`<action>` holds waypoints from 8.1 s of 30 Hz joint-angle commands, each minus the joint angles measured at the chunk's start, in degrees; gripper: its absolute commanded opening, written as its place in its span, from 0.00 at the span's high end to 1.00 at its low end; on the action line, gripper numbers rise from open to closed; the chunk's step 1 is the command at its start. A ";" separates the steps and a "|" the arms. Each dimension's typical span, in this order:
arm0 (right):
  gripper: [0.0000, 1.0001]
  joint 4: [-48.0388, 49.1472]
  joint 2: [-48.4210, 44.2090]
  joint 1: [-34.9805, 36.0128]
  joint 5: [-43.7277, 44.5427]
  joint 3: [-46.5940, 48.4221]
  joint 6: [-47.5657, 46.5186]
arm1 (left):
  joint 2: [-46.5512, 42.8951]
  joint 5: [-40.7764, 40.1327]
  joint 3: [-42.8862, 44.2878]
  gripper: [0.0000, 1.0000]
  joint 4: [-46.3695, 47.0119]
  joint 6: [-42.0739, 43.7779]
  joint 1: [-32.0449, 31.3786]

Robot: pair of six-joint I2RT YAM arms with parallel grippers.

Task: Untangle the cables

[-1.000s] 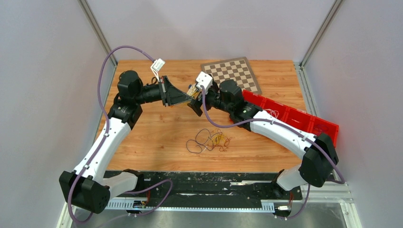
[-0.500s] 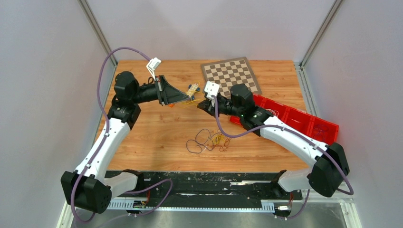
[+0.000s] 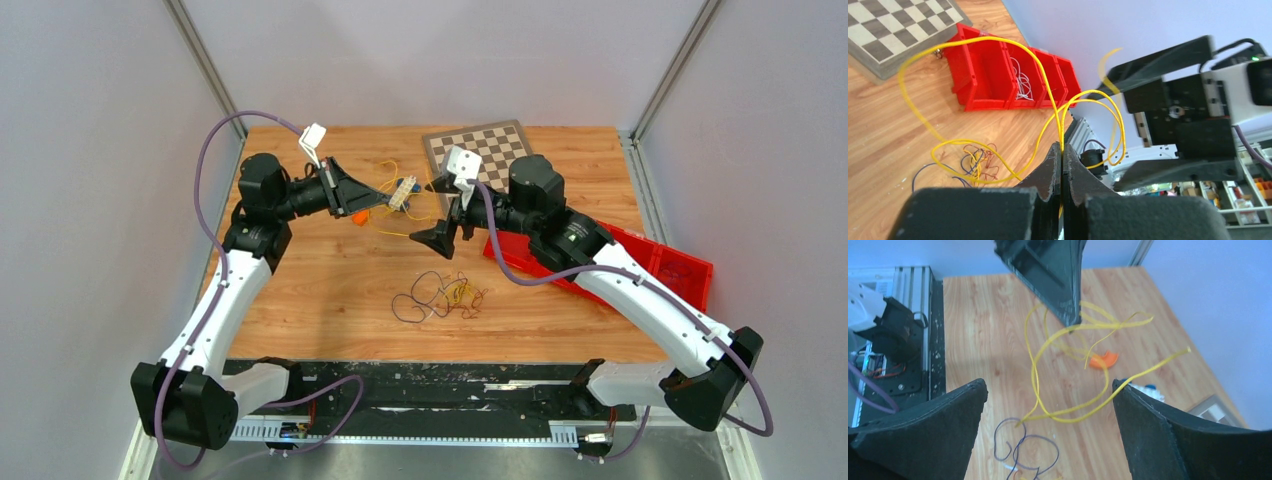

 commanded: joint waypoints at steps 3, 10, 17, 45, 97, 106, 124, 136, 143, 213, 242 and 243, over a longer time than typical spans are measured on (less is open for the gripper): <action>0.00 5.68 3.50 1.51 0.81 5.83 -1.30 | 0.17 -0.95 1.03 1.00 1.92 -2.69 -2.16; 0.00 6.47 4.26 3.35 -1.04 8.01 -2.66 | 0.54 -1.70 1.65 1.00 0.65 -2.28 -2.24; 0.00 5.60 9.83 5.92 10.99 9.56 -6.15 | 1.62 -0.75 3.11 1.00 2.84 -2.67 -4.57; 1.00 12.69 5.83 2.75 1.82 -0.25 -3.88 | 2.74 2.25 1.68 1.00 16.35 -14.71 -4.99; 0.38 10.32 19.07 -28.94 34.45 -10.84 27.86 | 3.05 -11.97 7.67 0.00 -19.46 18.63 3.87; 0.16 -5.16 10.39 -29.17 15.37 -7.60 11.22 | 2.41 -9.29 6.46 0.00 -22.36 27.17 4.03; 0.28 -27.71 19.50 -24.22 4.48 -5.62 -27.86 | 5.29 -3.82 5.88 0.00 -37.12 42.10 4.00; 0.33 -36.85 31.48 -28.00 -0.85 4.02 -34.76 | 4.89 -3.88 4.42 0.00 -38.51 42.74 4.00; 0.57 -40.15 35.24 -30.65 -3.18 6.75 -36.45 | 5.08 -3.62 4.63 0.00 -37.54 42.43 4.00; 0.56 -19.13 20.16 -16.78 10.05 -16.17 -40.12 | 6.38 0.91 3.36 0.00 -36.20 39.72 3.98; 1.00 -9.38 20.38 -16.97 6.84 -16.06 -15.64 | 5.77 -0.87 3.74 0.00 -38.77 41.80 4.09; 1.00 -9.84 18.41 -17.29 6.28 -15.91 -14.81 | 5.72 -0.75 3.74 0.00 -38.80 41.82 4.08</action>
